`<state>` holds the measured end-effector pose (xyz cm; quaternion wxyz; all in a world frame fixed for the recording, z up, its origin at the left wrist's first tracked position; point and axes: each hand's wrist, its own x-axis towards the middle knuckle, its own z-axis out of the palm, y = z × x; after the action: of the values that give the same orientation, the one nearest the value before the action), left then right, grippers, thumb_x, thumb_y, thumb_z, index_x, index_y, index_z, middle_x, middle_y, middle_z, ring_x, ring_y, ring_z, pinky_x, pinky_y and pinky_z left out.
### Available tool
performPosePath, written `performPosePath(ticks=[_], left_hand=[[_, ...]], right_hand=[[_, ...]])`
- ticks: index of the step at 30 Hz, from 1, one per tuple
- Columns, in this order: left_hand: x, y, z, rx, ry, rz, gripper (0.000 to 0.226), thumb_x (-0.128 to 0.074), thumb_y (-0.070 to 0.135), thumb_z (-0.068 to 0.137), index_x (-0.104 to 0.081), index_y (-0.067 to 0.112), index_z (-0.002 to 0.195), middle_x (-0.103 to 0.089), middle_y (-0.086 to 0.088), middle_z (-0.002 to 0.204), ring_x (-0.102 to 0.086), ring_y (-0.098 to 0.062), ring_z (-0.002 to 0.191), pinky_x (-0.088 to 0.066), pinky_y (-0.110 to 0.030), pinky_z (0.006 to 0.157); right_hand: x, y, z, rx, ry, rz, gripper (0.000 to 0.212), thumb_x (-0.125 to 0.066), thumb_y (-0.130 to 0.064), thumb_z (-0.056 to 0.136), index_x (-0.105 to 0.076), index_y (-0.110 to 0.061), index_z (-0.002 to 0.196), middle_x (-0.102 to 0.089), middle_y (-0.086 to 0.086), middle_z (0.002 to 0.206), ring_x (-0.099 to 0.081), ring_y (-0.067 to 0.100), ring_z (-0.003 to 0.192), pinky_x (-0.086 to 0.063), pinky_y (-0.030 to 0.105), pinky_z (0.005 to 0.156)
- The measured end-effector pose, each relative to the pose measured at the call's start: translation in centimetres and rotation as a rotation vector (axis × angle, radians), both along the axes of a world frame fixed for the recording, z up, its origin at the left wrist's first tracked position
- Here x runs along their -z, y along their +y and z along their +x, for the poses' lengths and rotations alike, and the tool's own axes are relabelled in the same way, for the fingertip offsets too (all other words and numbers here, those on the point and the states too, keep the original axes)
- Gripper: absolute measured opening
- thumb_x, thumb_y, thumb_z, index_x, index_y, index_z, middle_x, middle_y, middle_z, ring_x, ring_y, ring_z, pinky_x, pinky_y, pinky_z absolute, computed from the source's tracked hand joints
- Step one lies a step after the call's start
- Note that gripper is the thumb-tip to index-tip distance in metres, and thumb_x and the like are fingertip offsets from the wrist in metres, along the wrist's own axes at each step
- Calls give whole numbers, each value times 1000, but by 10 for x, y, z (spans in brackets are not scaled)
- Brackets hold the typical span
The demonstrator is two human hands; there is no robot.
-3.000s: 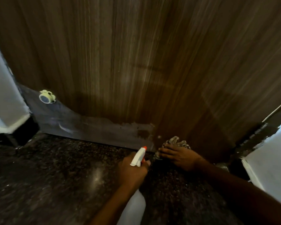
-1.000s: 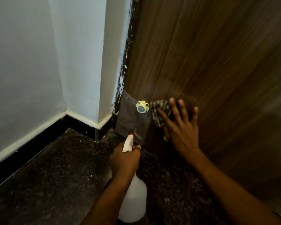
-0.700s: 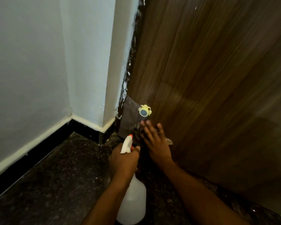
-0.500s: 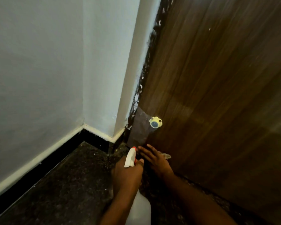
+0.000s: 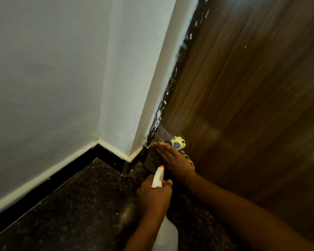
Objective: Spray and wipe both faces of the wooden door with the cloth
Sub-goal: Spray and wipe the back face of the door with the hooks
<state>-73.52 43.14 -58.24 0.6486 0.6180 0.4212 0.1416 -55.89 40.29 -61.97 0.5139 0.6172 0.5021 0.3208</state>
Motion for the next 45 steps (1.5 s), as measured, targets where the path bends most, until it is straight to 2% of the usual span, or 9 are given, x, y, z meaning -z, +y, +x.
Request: performPosePath(ticks=[10, 13, 16, 23, 28, 31, 37, 42, 45], left_hand=[[-16, 36, 15, -68, -71, 41, 21, -72, 32, 71, -67, 31, 91, -64, 5, 81, -64, -22, 81, -57, -42, 72], [-8, 57, 8, -127, -64, 31, 13, -72, 30, 71, -63, 36, 78, -66, 3, 84, -65, -23, 80, -57, -43, 73], [-4, 71, 4, -153, -35, 43, 28, -71, 29, 75, -67, 26, 102, -68, -4, 96, -65, -25, 88, -56, -43, 79], [1, 79, 4, -189, -33, 89, 42, -73, 28, 75, -64, 14, 114, -67, -10, 99, -64, -32, 87, -56, -46, 79], [16, 80, -4, -193, -7, 68, 41, -73, 27, 75, -64, 15, 113, -67, -9, 94, -64, -31, 86, -56, -46, 78], [16, 75, -6, -172, 2, 60, 43, -72, 30, 74, -64, 17, 114, -66, -9, 98, -63, -31, 90, -56, -47, 80], [-8, 73, -2, -145, -66, 65, 38, -72, 27, 77, -64, 15, 113, -67, -9, 100, -63, -27, 92, -54, -44, 86], [-12, 70, 3, -136, -87, 55, 30, -73, 26, 76, -66, 17, 104, -67, -9, 98, -62, -28, 94, -54, -46, 85], [3, 76, 3, -140, -50, 47, 35, -73, 27, 74, -67, 20, 108, -67, -9, 99, -62, -29, 96, -54, -47, 85]], right_hand=[[-90, 40, -10, 108, 181, 812, 95, -46, -48, 95, 4, 8, 153, 22, 29, 158, 17, 41, 149, 20, 51, 118], [-73, 71, -12, 18, 203, 711, 88, -33, -44, 97, 8, 13, 150, 19, 34, 157, 15, 44, 148, 17, 50, 119], [-33, 85, -2, -75, 182, 429, 77, -10, -41, 100, 8, 16, 149, 13, 38, 156, 11, 48, 148, 5, 50, 123], [68, 33, 31, -62, 218, -116, 89, -53, -23, 97, 13, -3, 153, 20, 15, 163, 19, 33, 150, 23, 50, 113], [79, 10, 42, -310, 213, -239, 67, -85, -35, 69, -64, -17, 129, -55, -1, 145, -51, 21, 135, 2, 42, 123], [47, -3, 38, -379, 118, -330, 51, -57, -34, 95, -51, -17, 142, -24, 6, 163, -19, 29, 151, 5, 50, 123], [-36, 33, 12, -149, 71, 350, 78, -37, -31, 94, -6, 8, 154, 7, 26, 162, 10, 40, 150, 18, 52, 119], [-42, 33, 7, -128, 167, 681, 63, -25, -17, 97, -12, 1, 156, -2, 16, 166, -3, 35, 153, 10, 47, 122], [-9, 51, 10, -197, 158, 622, 56, -4, -11, 101, -9, 5, 155, -5, 19, 164, -8, 36, 152, -4, 45, 123]])
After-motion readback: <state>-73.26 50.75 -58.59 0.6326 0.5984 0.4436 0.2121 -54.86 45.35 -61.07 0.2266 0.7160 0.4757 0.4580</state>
